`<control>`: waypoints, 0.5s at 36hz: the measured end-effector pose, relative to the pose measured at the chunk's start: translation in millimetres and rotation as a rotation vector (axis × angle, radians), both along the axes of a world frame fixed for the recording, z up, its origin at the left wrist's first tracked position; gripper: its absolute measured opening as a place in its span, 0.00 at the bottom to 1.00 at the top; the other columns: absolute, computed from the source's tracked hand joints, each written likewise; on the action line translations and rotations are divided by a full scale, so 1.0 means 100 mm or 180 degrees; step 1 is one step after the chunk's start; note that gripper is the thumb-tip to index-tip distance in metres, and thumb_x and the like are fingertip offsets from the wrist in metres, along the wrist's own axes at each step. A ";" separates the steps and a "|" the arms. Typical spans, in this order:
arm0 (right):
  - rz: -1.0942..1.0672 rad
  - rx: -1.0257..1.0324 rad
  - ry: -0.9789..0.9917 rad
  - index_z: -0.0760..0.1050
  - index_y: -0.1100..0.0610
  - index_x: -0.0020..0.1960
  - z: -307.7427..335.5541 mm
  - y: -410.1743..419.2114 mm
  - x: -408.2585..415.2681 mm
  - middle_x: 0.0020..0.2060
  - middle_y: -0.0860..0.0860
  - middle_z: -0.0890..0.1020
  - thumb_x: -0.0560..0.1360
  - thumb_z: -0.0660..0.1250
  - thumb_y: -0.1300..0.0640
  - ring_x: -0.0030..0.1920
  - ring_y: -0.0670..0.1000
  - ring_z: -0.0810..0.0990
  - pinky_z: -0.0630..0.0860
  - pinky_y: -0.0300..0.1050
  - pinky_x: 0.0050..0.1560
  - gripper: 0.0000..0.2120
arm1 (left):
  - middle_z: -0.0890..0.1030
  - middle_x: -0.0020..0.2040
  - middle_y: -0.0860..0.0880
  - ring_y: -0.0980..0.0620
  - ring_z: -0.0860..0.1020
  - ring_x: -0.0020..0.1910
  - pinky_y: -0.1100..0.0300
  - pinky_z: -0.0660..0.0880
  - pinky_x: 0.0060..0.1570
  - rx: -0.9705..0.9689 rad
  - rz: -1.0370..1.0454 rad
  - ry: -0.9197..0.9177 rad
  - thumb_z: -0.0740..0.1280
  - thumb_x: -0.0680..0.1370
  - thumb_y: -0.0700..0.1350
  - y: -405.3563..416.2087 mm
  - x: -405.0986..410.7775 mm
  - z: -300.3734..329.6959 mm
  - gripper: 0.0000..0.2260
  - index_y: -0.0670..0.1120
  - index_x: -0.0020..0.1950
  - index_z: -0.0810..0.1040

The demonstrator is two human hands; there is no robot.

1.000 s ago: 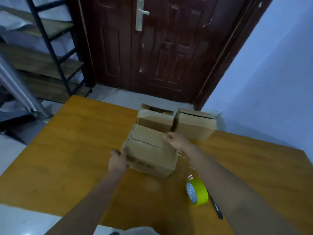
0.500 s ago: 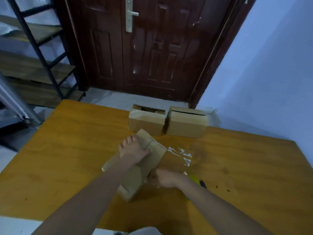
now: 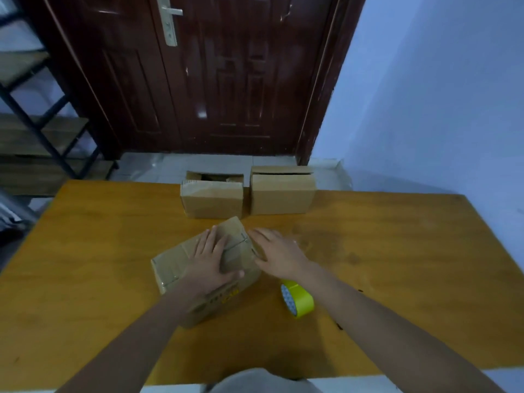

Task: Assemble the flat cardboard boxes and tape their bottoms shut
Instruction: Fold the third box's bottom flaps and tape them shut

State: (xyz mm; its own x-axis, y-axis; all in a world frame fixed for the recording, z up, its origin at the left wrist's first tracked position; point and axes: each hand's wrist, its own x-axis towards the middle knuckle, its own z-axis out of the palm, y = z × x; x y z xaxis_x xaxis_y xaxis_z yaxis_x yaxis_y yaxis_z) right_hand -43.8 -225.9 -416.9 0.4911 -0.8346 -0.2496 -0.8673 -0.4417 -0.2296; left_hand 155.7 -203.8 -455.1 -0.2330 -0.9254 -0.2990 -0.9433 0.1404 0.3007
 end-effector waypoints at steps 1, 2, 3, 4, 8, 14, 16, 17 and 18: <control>0.0104 0.0053 0.0020 0.50 0.53 0.77 -0.05 -0.03 0.03 0.76 0.49 0.53 0.80 0.56 0.46 0.75 0.53 0.53 0.64 0.56 0.69 0.30 | 0.34 0.76 0.46 0.48 0.34 0.75 0.51 0.36 0.72 0.0047 -0.0046 0.0010 0.35 0.50 0.84 0.06 0.02 0.01 0.64 0.49 0.78 0.42; 0.0185 0.0104 0.0043 0.48 0.52 0.78 -0.09 -0.07 0.07 0.77 0.47 0.50 0.80 0.56 0.45 0.76 0.51 0.49 0.61 0.57 0.70 0.32 | 0.33 0.76 0.46 0.48 0.34 0.75 0.51 0.36 0.72 0.0122 -0.0095 -0.0029 0.36 0.49 0.85 0.12 0.03 0.04 0.64 0.49 0.78 0.40; 0.0245 0.0141 0.0071 0.46 0.51 0.78 -0.12 -0.11 0.12 0.77 0.47 0.47 0.80 0.56 0.45 0.77 0.50 0.46 0.59 0.57 0.71 0.32 | 0.32 0.76 0.46 0.47 0.34 0.75 0.51 0.37 0.72 0.0199 -0.0134 -0.0128 0.37 0.48 0.85 0.17 0.04 0.06 0.65 0.49 0.77 0.38; 0.0289 0.0178 0.0118 0.44 0.50 0.78 -0.15 -0.16 0.16 0.77 0.46 0.45 0.80 0.56 0.44 0.77 0.49 0.43 0.57 0.56 0.72 0.33 | 0.31 0.75 0.46 0.47 0.33 0.75 0.51 0.37 0.72 0.0255 -0.0146 -0.0254 0.38 0.48 0.85 0.22 0.05 0.07 0.65 0.49 0.77 0.35; 0.0448 0.0277 0.0242 0.41 0.48 0.78 -0.25 -0.32 0.31 0.77 0.46 0.38 0.81 0.53 0.44 0.76 0.49 0.36 0.47 0.55 0.74 0.31 | 0.33 0.76 0.47 0.47 0.35 0.76 0.50 0.42 0.74 0.0276 -0.0139 -0.0714 0.61 0.69 0.71 0.31 0.06 0.12 0.50 0.51 0.77 0.35; 0.0241 0.0005 0.0256 0.41 0.47 0.78 -0.40 -0.23 0.23 0.77 0.48 0.38 0.80 0.48 0.40 0.77 0.53 0.38 0.38 0.61 0.73 0.31 | 0.37 0.77 0.51 0.48 0.40 0.76 0.49 0.48 0.74 0.0190 -0.0195 -0.0860 0.62 0.78 0.57 0.22 0.13 0.20 0.38 0.54 0.77 0.37; 0.0132 -0.0028 0.0209 0.42 0.48 0.78 -0.43 -0.15 0.15 0.77 0.49 0.40 0.80 0.48 0.39 0.77 0.54 0.41 0.38 0.62 0.73 0.31 | 0.38 0.78 0.51 0.48 0.41 0.77 0.49 0.49 0.74 0.0198 -0.0233 -0.0843 0.62 0.79 0.54 0.17 0.13 0.23 0.37 0.55 0.77 0.38; 0.0073 0.0005 0.0130 0.43 0.47 0.78 -0.43 -0.11 0.10 0.77 0.49 0.41 0.80 0.48 0.39 0.77 0.54 0.41 0.39 0.63 0.73 0.31 | 0.38 0.78 0.51 0.48 0.41 0.77 0.48 0.49 0.74 0.0234 -0.0265 -0.0821 0.62 0.78 0.54 0.14 0.12 0.24 0.37 0.55 0.77 0.39; -0.0003 0.0070 0.0003 0.44 0.47 0.78 -0.43 -0.09 0.04 0.77 0.48 0.42 0.80 0.48 0.39 0.77 0.54 0.42 0.41 0.63 0.73 0.30 | 0.38 0.78 0.52 0.48 0.40 0.77 0.48 0.48 0.74 0.0272 -0.0279 -0.0782 0.63 0.78 0.55 0.12 0.10 0.24 0.37 0.55 0.77 0.40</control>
State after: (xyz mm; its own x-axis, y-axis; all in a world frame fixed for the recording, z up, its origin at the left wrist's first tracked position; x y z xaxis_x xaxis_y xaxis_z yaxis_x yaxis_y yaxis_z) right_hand -39.4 -234.9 -460.0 0.4902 -0.8293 -0.2683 -0.8679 -0.4359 -0.2383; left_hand 165.9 -192.1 -431.0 -0.2220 -0.8738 -0.4326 -0.9748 0.2088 0.0785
